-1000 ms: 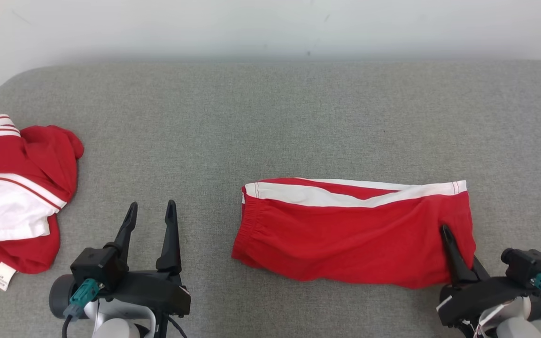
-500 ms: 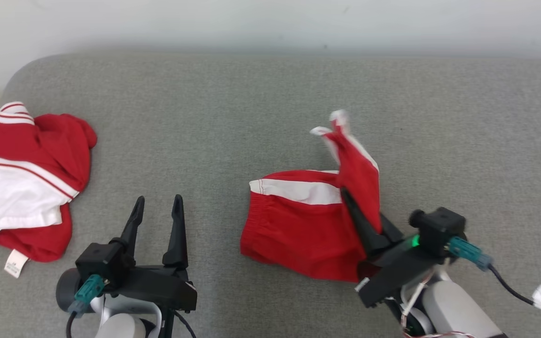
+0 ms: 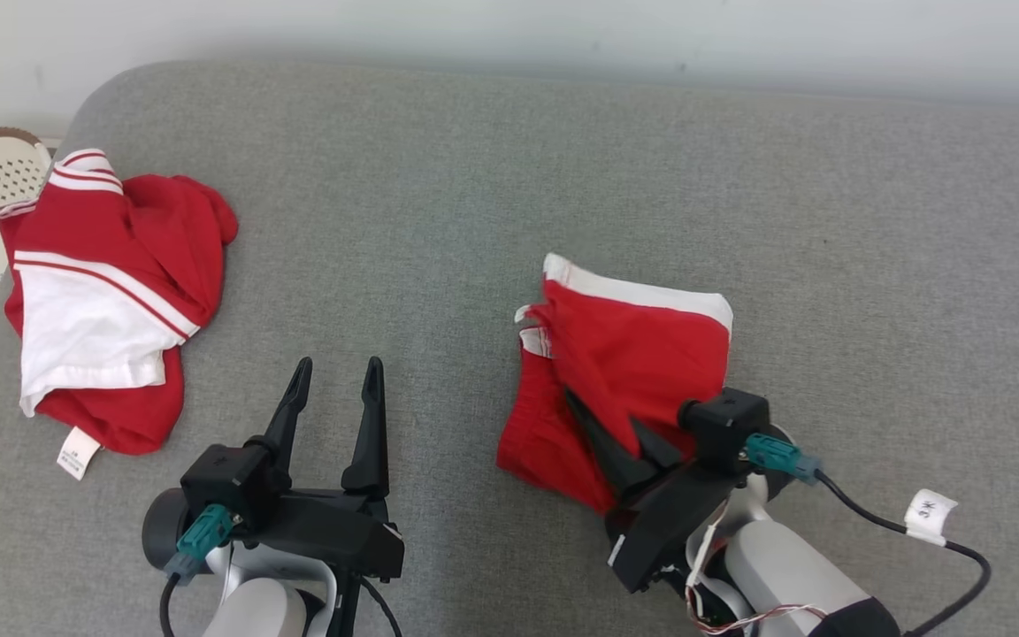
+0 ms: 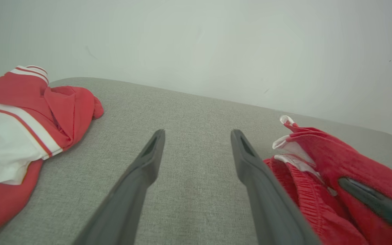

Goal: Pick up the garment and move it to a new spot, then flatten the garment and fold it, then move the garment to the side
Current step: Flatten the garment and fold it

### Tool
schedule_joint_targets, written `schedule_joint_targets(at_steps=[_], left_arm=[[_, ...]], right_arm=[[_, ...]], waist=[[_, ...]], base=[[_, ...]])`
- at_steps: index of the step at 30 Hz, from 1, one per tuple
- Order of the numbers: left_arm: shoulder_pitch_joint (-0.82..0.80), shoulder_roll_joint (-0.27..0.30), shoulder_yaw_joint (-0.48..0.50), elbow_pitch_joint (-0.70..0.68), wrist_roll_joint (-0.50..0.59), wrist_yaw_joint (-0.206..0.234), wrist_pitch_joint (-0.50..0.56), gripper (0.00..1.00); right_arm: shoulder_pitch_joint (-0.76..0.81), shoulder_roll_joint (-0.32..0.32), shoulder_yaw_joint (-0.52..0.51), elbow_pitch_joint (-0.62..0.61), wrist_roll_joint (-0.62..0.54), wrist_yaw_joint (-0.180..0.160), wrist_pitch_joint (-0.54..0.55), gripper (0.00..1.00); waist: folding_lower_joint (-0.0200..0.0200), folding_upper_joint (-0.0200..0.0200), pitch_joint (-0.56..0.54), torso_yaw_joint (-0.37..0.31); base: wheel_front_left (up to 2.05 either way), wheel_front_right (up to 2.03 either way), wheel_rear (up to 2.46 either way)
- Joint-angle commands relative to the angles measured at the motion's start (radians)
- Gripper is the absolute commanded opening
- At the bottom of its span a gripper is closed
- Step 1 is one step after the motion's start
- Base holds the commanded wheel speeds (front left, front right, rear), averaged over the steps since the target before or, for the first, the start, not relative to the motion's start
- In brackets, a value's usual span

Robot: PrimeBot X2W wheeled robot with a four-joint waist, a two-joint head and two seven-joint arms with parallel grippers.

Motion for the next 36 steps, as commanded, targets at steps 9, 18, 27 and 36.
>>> schedule_joint_targets(at_steps=[9,18,27,36], left_arm=[[-0.016,0.002,-0.003,0.01,-0.004,0.012,-0.015,1.0],[-0.007,0.015,0.008,0.004,-0.004,0.022,-0.018,1.0],[0.013,0.047,0.029,-0.019,-0.003,0.038,-0.019,1.0],[0.041,0.09,0.055,-0.058,0.017,0.059,-0.023,1.0]], right_arm=[[-0.036,0.0,0.156,-0.012,0.155,0.0,-0.055,1.0],[-0.022,-0.002,0.252,-0.115,0.179,0.0,-0.084,1.0],[0.109,-0.063,-0.075,-0.291,0.063,0.0,-0.122,1.0],[0.233,-0.074,-0.359,-0.378,-0.075,0.0,-0.122,1.0]], waist=[[-0.0001,-0.0001,0.011,-0.01],[-0.0001,-0.0001,0.002,-0.035],[-0.0001,-0.0001,-0.024,-0.072],[-0.0001,-0.0001,-0.061,-0.113]], base=[[0.0,0.0,0.0],[0.0,0.0,0.0],[0.0,0.0,0.0],[0.0,0.0,0.0]])
